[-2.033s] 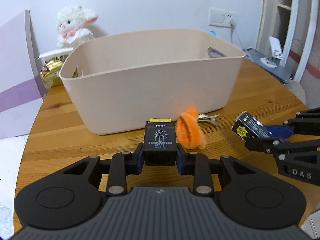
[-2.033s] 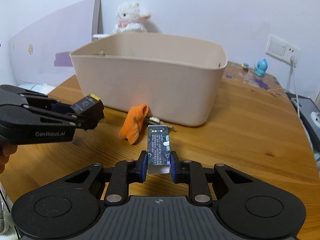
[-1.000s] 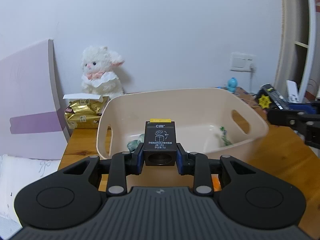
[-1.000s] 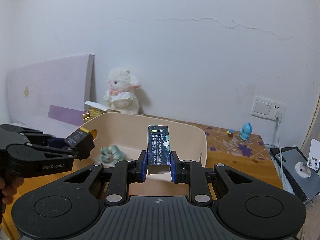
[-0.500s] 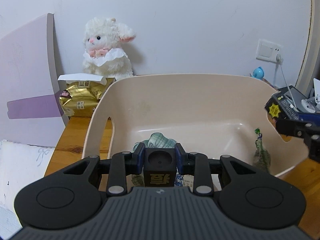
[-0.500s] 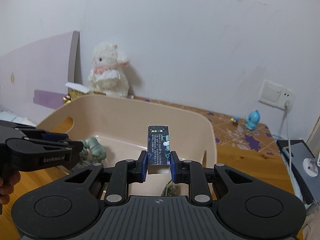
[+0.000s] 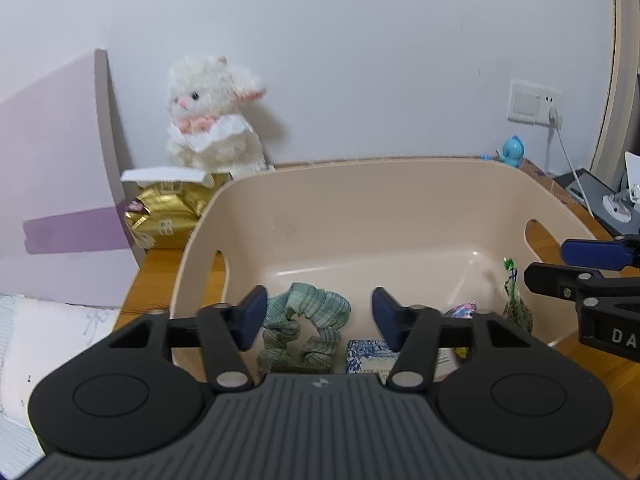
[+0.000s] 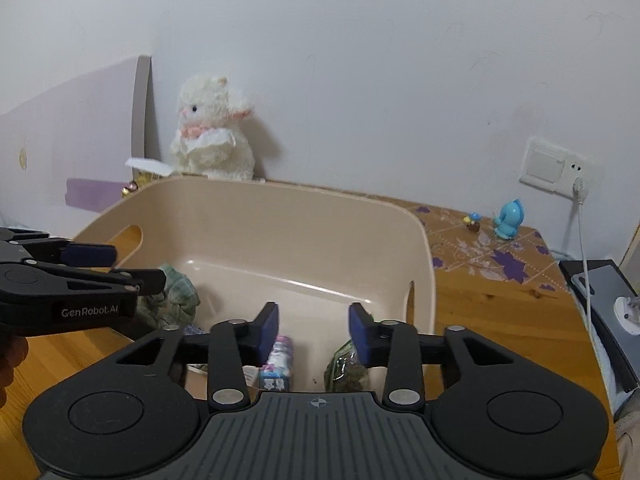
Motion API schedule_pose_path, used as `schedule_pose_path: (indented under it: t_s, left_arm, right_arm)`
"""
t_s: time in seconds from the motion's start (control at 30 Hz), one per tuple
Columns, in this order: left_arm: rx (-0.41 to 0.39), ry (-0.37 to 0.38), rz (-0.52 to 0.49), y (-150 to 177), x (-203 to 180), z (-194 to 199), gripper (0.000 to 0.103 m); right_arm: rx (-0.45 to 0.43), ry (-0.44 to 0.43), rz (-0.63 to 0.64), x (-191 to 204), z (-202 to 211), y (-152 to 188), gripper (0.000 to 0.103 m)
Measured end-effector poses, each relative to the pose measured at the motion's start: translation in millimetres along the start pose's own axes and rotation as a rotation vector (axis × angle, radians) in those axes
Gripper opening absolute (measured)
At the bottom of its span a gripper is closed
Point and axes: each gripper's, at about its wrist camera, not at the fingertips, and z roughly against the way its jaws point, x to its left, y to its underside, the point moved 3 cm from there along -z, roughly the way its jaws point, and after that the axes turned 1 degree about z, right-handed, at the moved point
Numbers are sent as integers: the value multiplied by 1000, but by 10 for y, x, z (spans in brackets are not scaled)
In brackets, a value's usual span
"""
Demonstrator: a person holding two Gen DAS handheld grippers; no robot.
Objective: Organize objects
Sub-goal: 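Drop the black box into the bin with the left tool while the right tool drops the star box, then grasp the orange cloth with the left tool while the right tool grasps the metal hair clip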
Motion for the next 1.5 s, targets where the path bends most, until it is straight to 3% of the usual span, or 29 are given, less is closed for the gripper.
schedule_pose_path:
  t_s: [0.07,0.47,0.8,1.13,1.5]
  left_arm:
    - [-8,0,7,-11,-7,84,65]
    - [-78,-31,16,43,-61,754,87]
    - [-87,-26,-2,297,-158,1173,92]
    - [-23,-27,-5,739,-293,1260,92]
    - [81,4,2,1150,-431,968,92]
  right_arm:
    - [-24,3,-6,-16,112,-9,61]
    - [-110,9,-28,-107,802,43,83]
    - [-129,12,-26,-139,1254,294,100]
    - [-70,20,8,-115,1367,712,103]
    - [37,17,58,-132,1180,1114,103]
